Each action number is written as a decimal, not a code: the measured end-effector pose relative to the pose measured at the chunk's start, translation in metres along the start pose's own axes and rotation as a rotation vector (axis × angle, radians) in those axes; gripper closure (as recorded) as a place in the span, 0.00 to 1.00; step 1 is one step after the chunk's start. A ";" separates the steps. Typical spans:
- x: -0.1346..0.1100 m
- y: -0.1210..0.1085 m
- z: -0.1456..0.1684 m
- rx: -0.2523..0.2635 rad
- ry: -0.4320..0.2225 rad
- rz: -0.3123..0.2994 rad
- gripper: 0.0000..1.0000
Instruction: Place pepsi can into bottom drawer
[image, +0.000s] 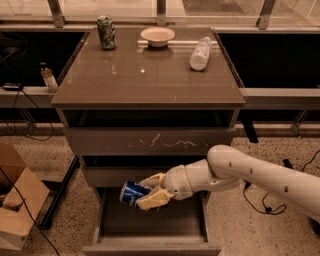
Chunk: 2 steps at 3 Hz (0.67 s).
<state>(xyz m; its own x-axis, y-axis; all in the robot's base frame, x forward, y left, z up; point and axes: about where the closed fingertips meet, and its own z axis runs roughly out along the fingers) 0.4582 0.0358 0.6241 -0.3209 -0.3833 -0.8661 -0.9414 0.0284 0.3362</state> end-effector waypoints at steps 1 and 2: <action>0.055 -0.027 0.050 -0.025 -0.059 0.087 1.00; 0.108 -0.057 0.087 -0.034 -0.115 0.166 1.00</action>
Offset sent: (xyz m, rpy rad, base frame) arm 0.0192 0.0489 -0.2385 0.1672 0.2706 -0.1290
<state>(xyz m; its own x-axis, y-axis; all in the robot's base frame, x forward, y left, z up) 0.4679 0.0729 0.4794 -0.4830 -0.2675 -0.8337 -0.8711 0.0501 0.4886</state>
